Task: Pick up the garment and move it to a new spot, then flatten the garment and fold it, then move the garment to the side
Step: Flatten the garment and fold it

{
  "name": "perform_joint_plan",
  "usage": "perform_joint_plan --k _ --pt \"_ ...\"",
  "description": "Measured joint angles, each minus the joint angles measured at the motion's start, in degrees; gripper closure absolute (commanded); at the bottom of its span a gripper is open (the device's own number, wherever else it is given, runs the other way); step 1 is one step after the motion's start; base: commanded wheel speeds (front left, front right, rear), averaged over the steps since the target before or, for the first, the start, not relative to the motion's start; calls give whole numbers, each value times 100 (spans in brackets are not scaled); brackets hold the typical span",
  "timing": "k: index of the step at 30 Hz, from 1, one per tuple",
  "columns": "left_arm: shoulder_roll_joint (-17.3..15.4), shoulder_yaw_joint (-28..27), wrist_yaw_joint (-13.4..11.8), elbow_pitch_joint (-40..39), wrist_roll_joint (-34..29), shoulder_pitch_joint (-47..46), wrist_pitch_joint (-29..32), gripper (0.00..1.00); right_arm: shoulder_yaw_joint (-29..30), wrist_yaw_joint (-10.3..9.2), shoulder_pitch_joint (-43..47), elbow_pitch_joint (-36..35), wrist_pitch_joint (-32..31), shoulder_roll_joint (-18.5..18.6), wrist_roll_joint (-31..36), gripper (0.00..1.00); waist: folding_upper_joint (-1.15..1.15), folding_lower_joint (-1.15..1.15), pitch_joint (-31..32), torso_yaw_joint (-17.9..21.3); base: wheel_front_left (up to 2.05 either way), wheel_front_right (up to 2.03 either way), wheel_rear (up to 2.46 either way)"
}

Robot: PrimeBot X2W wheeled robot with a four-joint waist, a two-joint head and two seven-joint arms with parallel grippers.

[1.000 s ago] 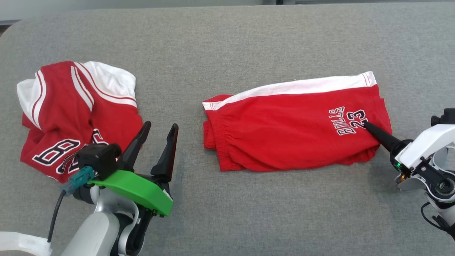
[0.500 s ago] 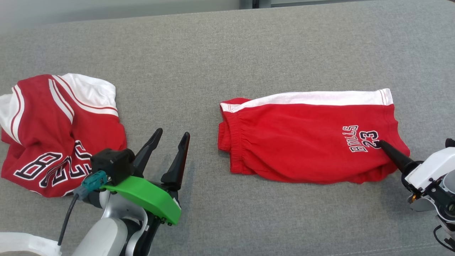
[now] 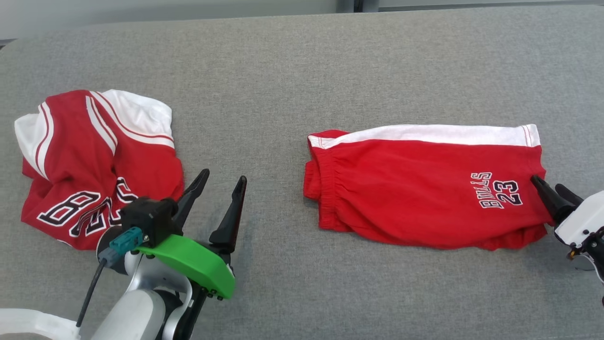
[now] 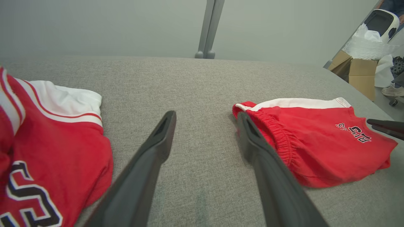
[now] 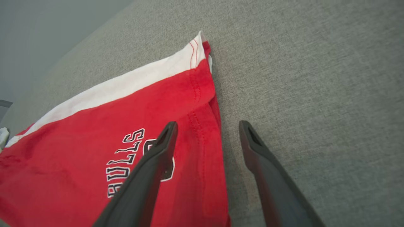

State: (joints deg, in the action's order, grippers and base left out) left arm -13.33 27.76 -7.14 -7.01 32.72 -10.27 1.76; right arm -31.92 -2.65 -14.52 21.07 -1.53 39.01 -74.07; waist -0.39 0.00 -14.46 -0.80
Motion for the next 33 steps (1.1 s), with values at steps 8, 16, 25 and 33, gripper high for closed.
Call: perform_joint_plan --k 8,16,25,33 --pt "-9 -55 0 -29 -130 5 73 0 -134 -105 -143 278 -66 -185 36 0 0 0 -71 -263 0 0 0" --pt "51 -487 0 73 -112 311 25 0 531 85 -183 409 108 -789 -924 100 0 0 15 -413 0 0 0" --pt "200 -542 0 53 -66 356 -87 0 1384 130 6 677 30 265 -1583 100 0 0 154 -297 0 0 0" --pt "244 -682 0 66 -64 572 -141 0 846 240 -260 -172 -350 651 -914 100 0 0 195 -194 0 0 0"
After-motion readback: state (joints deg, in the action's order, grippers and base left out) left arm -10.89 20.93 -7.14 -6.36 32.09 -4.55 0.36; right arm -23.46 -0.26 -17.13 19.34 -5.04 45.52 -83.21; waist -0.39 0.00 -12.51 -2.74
